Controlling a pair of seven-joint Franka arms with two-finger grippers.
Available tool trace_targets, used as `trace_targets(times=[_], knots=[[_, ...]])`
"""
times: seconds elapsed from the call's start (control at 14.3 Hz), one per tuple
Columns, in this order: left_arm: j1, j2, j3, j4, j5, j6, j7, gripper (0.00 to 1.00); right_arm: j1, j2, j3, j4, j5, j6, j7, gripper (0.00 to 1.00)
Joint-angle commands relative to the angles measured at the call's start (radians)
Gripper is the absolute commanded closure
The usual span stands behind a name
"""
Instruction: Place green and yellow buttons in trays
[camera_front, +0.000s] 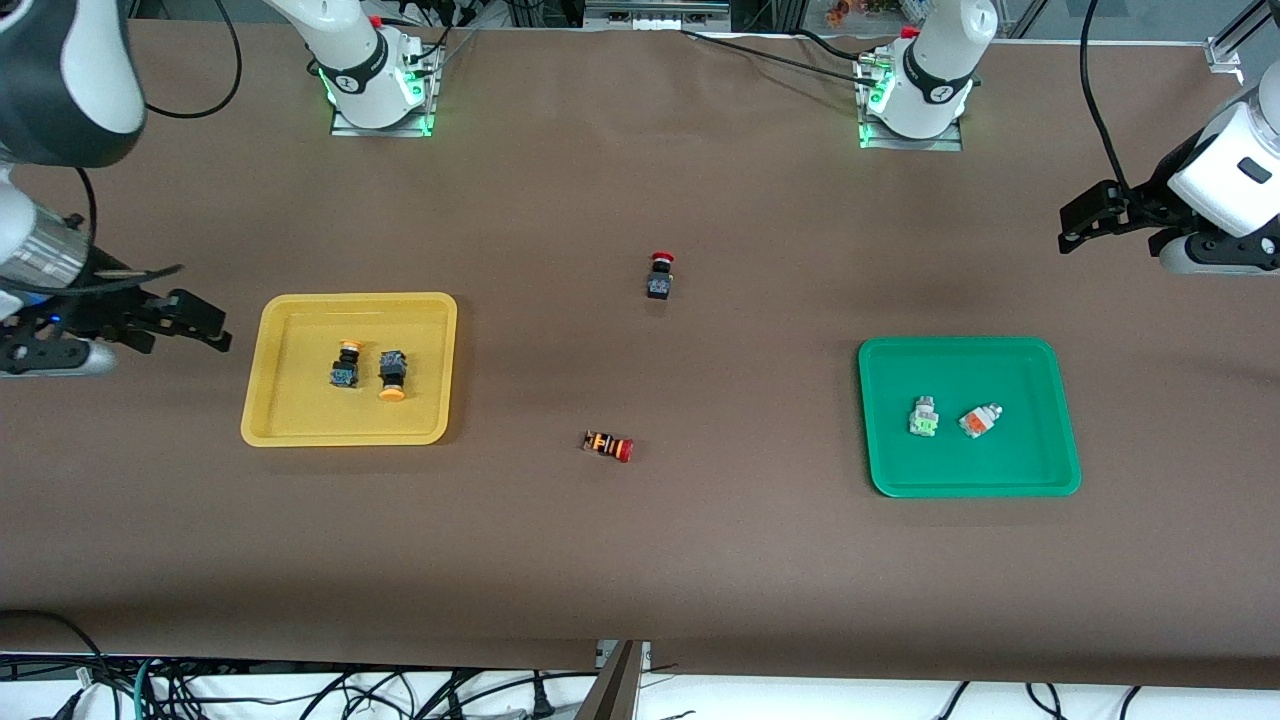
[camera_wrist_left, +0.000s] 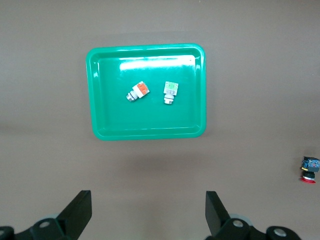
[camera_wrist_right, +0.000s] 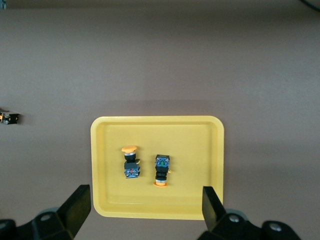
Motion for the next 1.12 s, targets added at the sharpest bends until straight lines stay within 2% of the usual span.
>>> trace_targets(times=[0.0,0.28,0.77,1.05], knots=[[-0.002,0.013,0.002,0.032,0.018,-0.023,0.024,0.0,-0.151,-0.048,0.143,-0.025,-0.013,-0.006,-0.017,0.01],[-0.002,0.013,0.0,0.032,0.018,-0.023,0.024,0.0,-0.15,-0.039,0.145,-0.013,-0.091,-0.006,-0.016,0.01],[-0.003,0.013,0.0,0.032,0.018,-0.023,0.024,0.0,-0.128,-0.044,0.167,0.002,-0.085,-0.007,-0.005,0.01],[-0.003,0.013,0.0,0.032,0.018,-0.023,0.024,0.0,-0.105,-0.029,0.163,0.004,-0.117,-0.03,0.02,0.01]])
